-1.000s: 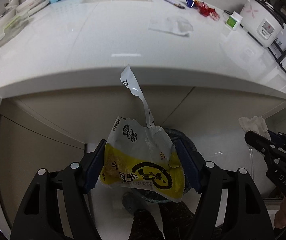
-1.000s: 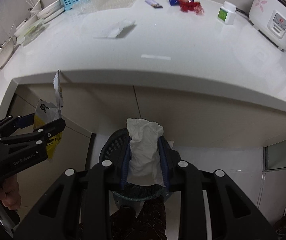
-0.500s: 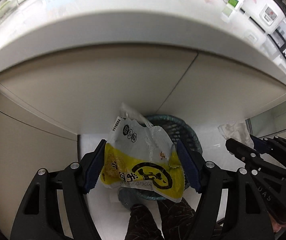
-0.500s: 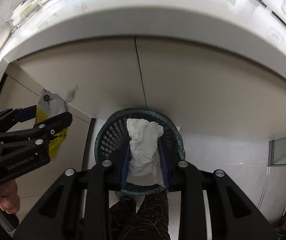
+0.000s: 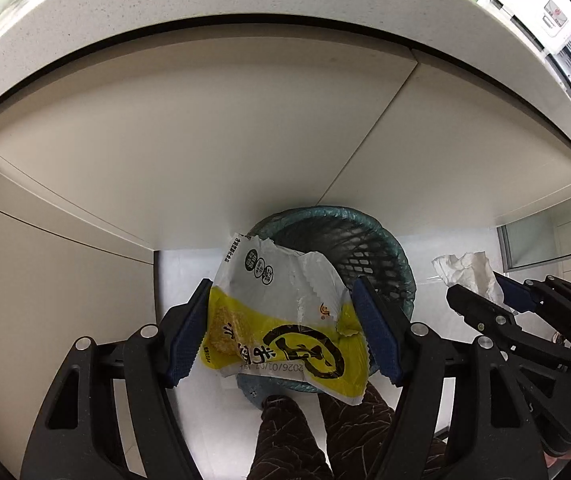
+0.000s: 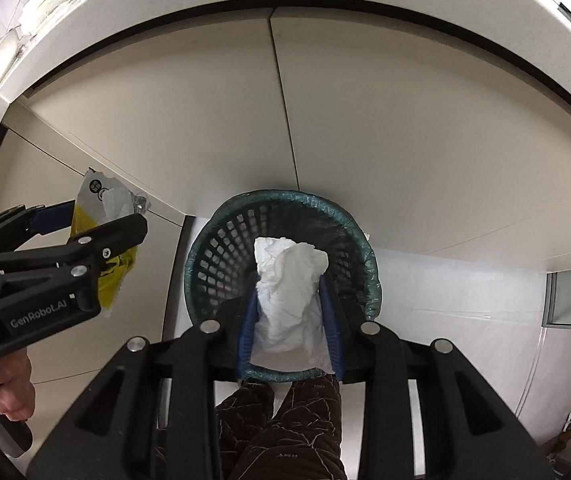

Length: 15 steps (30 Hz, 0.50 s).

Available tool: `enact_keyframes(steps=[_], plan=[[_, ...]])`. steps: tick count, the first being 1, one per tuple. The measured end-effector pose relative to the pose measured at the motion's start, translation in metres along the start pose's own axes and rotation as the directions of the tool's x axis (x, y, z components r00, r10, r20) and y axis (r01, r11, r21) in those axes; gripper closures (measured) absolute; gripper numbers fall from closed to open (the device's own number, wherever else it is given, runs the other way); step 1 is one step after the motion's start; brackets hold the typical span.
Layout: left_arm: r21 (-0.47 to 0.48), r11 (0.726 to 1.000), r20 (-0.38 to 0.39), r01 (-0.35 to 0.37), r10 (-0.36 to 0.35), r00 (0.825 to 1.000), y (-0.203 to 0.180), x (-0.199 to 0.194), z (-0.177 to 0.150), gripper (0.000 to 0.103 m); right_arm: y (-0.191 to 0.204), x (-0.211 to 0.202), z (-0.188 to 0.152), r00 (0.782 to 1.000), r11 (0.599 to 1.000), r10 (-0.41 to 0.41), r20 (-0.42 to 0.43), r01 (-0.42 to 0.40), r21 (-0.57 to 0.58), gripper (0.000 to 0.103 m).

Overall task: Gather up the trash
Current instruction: 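Carry the snack bag and tissue down over the green wastebasket, then open the right tool to drop the tissue while the left tool holds the snack bag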

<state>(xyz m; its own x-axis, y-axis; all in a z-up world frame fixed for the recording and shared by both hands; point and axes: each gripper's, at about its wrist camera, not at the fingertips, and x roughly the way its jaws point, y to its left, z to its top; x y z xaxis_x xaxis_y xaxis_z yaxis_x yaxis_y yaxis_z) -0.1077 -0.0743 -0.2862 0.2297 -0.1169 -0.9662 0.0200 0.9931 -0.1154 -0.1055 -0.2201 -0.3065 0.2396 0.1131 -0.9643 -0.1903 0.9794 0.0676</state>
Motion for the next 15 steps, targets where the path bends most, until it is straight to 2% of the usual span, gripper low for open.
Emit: enact_keyframes(steps=[3, 6, 15], plan=[[0.003, 1.000, 0.004, 0.001, -0.001, 1.000, 0.000, 0.001, 0.000, 0.034, -0.001, -0.002, 0.001, 1.000, 1.000, -0.002, 0.008, 0.002, 0.002, 0.057], [0.002, 1.000, 0.004, 0.001, -0.001, 1.000, 0.002, 0.000, 0.001, 0.034, 0.000, -0.005, 0.001, 1.000, 1.000, -0.003, 0.014, 0.003, 0.005, 0.051], [0.018, 1.000, 0.000, 0.008, -0.008, 1.000, 0.000, 0.001, -0.007, 0.034, -0.019, -0.026, 0.003, 0.999, 0.999, -0.023, 0.044, 0.022, 0.040, 0.039]])
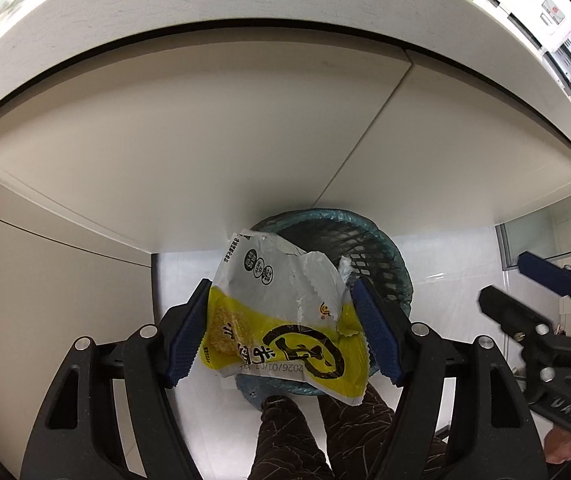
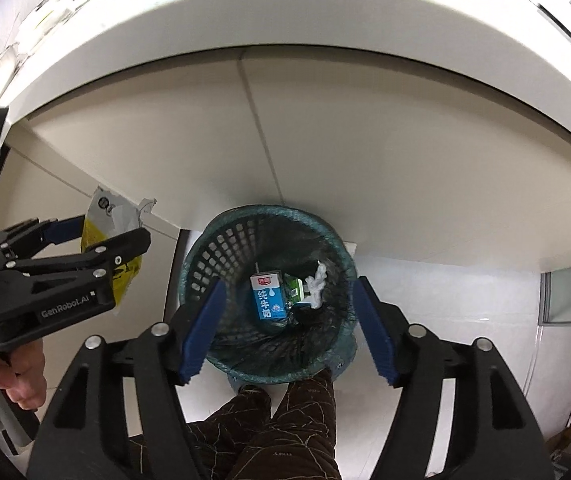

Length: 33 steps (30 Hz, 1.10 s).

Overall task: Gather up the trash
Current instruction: 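Open the right tool to drop the tissue while the left tool holds the snack bag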

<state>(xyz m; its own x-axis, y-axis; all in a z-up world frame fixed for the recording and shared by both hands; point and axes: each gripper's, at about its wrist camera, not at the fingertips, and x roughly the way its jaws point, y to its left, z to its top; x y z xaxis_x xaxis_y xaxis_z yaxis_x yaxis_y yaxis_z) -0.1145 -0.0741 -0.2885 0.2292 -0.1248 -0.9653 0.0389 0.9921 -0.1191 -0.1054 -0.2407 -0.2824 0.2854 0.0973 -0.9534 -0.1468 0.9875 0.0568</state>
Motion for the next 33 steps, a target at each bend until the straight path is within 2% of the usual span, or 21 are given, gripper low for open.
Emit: enact_keyframes(steps=[6, 15, 29, 33], plan=[[0.029, 1.000, -0.012, 0.008, -0.007, 1.000, -0.009, 0.009, -0.001, 0.033, -0.016, -0.012, -0.007, 1.000, 0.999, -0.024, 0.007, 0.024, 0.031, 0.034], [0.073, 0.997, -0.035, 0.012, -0.009, 0.999, -0.026, 0.016, -0.010, 0.029, -0.032, -0.019, -0.014, 0.999, 0.998, -0.035, 0.016, 0.034, 0.060, 0.034], [0.071, 0.997, -0.032, 0.017, -0.014, 0.999, -0.029, 0.015, -0.007, 0.021, -0.037, -0.023, -0.015, 0.999, 0.997, -0.029, 0.022, 0.028, 0.069, 0.034], [0.067, 0.997, -0.030, 0.036, -0.034, 0.999, -0.028, 0.015, -0.009, 0.019, -0.034, -0.023, -0.015, 0.999, 0.997, -0.030, 0.026, 0.029, 0.068, 0.034]])
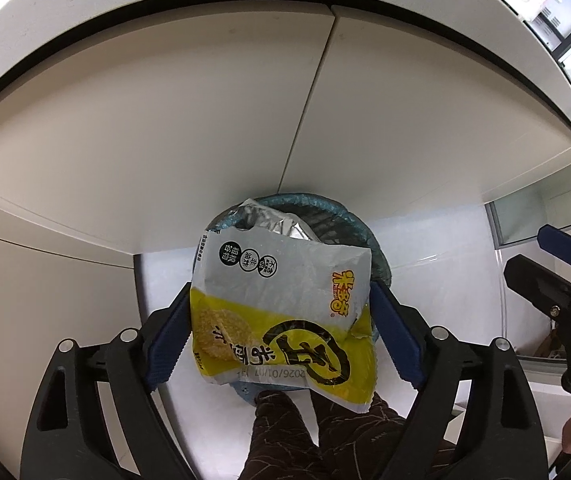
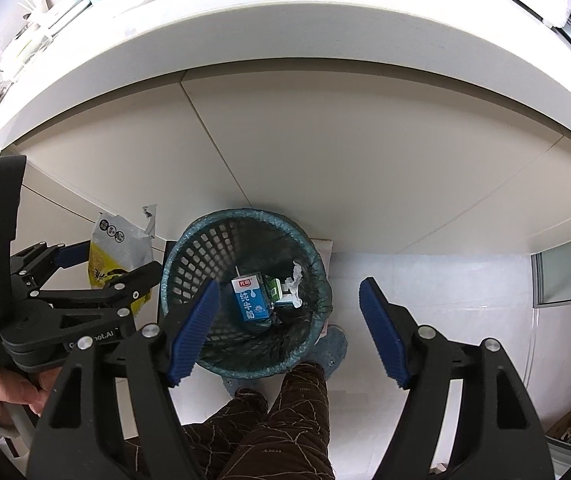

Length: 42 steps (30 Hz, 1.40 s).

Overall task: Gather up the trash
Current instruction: 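Open the right tool to drop the tissue while the left tool holds the snack bag, then raise both tools from the basket back toward the counter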

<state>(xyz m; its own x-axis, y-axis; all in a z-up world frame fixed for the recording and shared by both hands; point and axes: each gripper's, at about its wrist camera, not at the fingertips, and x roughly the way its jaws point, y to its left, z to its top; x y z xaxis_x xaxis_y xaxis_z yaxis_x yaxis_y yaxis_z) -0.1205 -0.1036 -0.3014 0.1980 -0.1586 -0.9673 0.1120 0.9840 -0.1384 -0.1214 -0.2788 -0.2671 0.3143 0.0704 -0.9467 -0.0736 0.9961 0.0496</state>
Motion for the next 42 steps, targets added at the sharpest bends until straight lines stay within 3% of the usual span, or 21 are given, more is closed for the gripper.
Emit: enact_keyframes(steps=[16, 23, 32, 42], plan=[[0.016, 0.999, 0.040, 0.038, -0.039, 0.998, -0.003, -0.010, -0.002, 0.006, 0.005, 0.001, -0.004, 1.000, 1.000, -0.005, 0.008, 0.005, 0.010, 0.034], [0.041, 0.999, 0.078, 0.025, -0.028, 0.997, -0.002, -0.028, 0.004, 0.006, 0.005, -0.008, 0.000, 1.000, 1.000, -0.010, 0.027, 0.009, 0.028, 0.034], [0.045, 0.999, 0.171, -0.008, 0.000, 0.985, 0.009, -0.084, 0.027, 0.006, -0.003, -0.042, 0.020, 0.992, 0.997, -0.048, 0.113, 0.040, 0.071, 0.034], [0.018, 1.000, 0.250, -0.020, 0.015, 0.968, 0.010, -0.140, 0.068, 0.006, -0.010, -0.096, 0.058, 0.966, 0.992, -0.103, 0.237, 0.081, 0.099, 0.033]])
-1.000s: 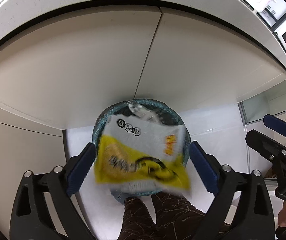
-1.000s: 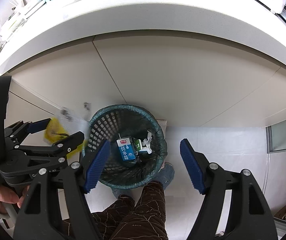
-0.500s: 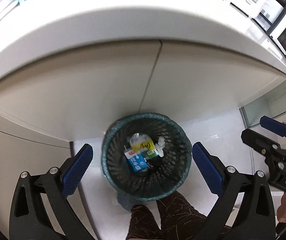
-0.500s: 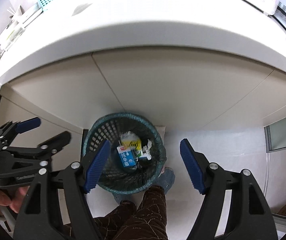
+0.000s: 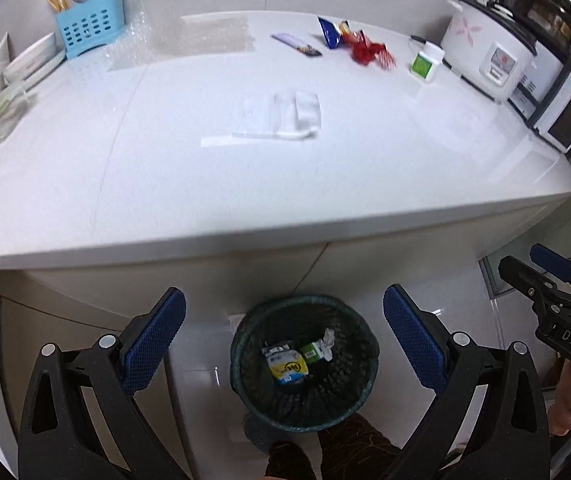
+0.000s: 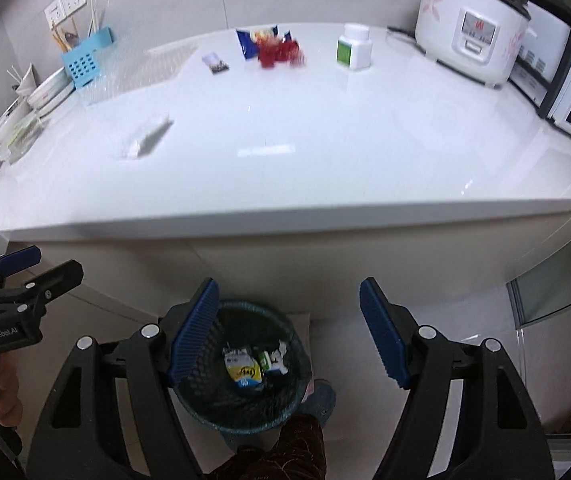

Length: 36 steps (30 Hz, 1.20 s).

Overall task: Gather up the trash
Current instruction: 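Raise both tools from the basket back toward the counter, then reach the left tool to the clear plastic bag while the right tool reaches the white pill bottle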

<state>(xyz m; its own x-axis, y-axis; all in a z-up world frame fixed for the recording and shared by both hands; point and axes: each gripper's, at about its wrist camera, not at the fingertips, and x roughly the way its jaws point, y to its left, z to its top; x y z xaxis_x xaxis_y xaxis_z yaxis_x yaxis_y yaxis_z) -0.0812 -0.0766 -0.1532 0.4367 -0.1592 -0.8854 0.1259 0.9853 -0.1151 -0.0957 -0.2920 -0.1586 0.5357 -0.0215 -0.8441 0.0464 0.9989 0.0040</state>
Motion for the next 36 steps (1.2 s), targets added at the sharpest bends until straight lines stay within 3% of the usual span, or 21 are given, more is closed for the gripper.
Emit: enact_keyframes(steps=[6, 15, 25, 36], plan=[[-0.019, 1.000, 0.015, -0.017, 0.017, 1.000, -0.003, -0.005, 0.030, 0.006, -0.013, -0.010, 0.036, 0.999, 1.000, 0.005, 0.049, -0.006, 0.006, 0.033], [-0.055, 0.997, 0.003, -0.062, 0.062, 0.998, -0.009, 0.014, 0.069, 0.006, -0.040, 0.010, 0.092, 0.997, 1.000, 0.030, 0.067, -0.030, -0.008, 0.033], [-0.114, 0.986, -0.050, -0.119, 0.114, 0.992, -0.006, 0.055, 0.109, 0.006, -0.070, 0.047, 0.158, 0.996, 0.997, 0.062, 0.058, -0.060, -0.044, 0.033], [-0.169, 0.973, -0.113, -0.158, 0.140, 0.984, 0.000, 0.091, 0.129, 0.006, -0.094, 0.088, 0.203, 0.996, 0.994, 0.087, 0.021, -0.085, -0.073, 0.033]])
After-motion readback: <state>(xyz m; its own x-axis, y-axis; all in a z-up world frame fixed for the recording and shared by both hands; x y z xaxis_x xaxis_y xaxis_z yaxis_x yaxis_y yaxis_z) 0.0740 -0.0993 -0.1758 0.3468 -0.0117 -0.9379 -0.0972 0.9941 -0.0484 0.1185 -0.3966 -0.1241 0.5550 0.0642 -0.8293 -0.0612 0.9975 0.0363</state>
